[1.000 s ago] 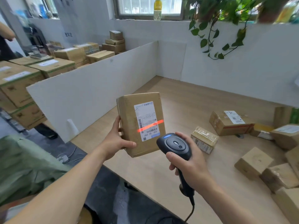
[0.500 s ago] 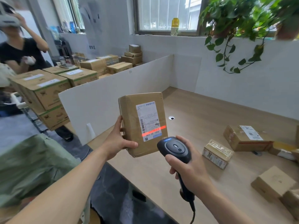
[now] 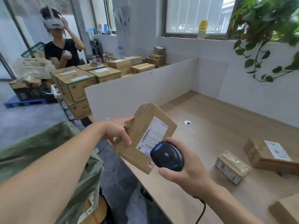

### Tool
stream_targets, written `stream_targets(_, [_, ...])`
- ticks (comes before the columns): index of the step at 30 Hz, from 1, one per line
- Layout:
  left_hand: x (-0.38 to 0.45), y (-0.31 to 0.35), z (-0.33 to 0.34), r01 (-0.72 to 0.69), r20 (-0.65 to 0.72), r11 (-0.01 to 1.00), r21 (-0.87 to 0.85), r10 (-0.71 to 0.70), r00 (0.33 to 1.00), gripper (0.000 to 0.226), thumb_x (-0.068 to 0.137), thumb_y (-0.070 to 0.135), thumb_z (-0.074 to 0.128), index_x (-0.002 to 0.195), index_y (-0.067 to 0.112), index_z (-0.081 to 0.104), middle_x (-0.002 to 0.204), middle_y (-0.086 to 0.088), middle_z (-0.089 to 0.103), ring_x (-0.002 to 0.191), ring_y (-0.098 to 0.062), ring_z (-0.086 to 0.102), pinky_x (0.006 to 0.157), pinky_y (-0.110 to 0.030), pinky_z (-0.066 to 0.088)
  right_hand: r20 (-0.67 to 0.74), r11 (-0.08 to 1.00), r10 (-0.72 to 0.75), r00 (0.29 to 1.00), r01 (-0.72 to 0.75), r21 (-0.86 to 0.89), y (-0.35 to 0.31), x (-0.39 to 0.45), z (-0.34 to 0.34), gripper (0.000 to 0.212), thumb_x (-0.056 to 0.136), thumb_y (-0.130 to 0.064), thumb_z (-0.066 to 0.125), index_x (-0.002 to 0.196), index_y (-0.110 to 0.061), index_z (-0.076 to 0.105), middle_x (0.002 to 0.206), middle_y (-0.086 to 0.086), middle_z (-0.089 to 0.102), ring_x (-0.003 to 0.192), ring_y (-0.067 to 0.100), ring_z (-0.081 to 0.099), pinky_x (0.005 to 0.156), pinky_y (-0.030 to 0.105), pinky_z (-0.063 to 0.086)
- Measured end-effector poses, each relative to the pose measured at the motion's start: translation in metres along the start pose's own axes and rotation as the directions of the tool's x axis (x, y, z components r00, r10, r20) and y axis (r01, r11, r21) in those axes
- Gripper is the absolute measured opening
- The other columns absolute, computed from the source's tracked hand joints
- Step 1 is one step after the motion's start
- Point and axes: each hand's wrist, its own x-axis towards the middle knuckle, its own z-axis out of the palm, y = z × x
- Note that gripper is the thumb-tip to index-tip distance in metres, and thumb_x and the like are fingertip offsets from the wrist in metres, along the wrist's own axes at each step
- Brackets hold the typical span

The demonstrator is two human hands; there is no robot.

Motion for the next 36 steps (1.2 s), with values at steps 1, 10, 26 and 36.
stream_targets(1, [-0.003, 0.003, -0.003, 0.022, -0.001, 1.0, 0.021, -0.022, 1.0, 0.127, 0.066, -0.002, 0.086, 0.157, 0.05, 0.015, 0.151, 0.0, 0.039, 0.127, -0.033, 0.052, 0.093, -0.06, 0.054, 0.015, 1.0, -0.004, 1.0, 0.004, -0.004, 0.001, 0.0, -0.001, 0.084, 0.056, -0.047, 0.084, 0.134, -0.041, 0.052, 0.119, -0.029, 0.066, 0.111, 0.0, 0.067, 0.088, 0.014, 0.052])
stream_targets(10, [-0.026, 0.017, 0.002, 0.103, -0.068, 0.983, 0.155, -0.093, 0.993, 0.125, 0.069, -0.001, 0.085, 0.156, 0.052, 0.013, 0.154, -0.002, 0.035, 0.127, -0.033, 0.052, 0.089, -0.059, 0.057, 0.121, 0.997, -0.072, 0.99, 0.072, 0.008, 0.003, -0.002, -0.012, 0.081, 0.061, -0.041, 0.084, 0.135, -0.037, 0.052, 0.119, -0.03, 0.065, 0.114, 0.0, 0.065, 0.091, 0.015, 0.052])
stream_targets(26, [-0.043, 0.023, 0.016, 0.146, -0.102, 0.981, 0.131, -0.133, 0.986, 0.122, 0.071, -0.005, 0.083, 0.157, 0.05, 0.016, 0.163, 0.0, 0.023, 0.139, -0.035, 0.04, 0.076, -0.051, 0.062, 0.205, 0.993, -0.119, 0.972, 0.121, 0.001, 0.008, -0.005, -0.033, 0.079, 0.06, -0.04, 0.084, 0.132, -0.04, 0.052, 0.117, -0.031, 0.065, 0.111, -0.002, 0.065, 0.086, 0.007, 0.047])
stream_targets(36, [-0.064, 0.024, 0.015, 0.158, -0.155, 0.97, 0.185, -0.13, 0.979, 0.123, 0.072, 0.001, 0.085, 0.157, 0.05, 0.012, 0.16, -0.002, 0.028, 0.133, -0.033, 0.044, 0.089, -0.055, 0.057, 0.197, 0.984, -0.177, 0.964, 0.17, 0.05, 0.007, -0.01, -0.034, 0.092, 0.06, -0.044, 0.083, 0.144, -0.033, 0.048, 0.126, -0.028, 0.065, 0.12, 0.0, 0.063, 0.095, 0.012, 0.047])
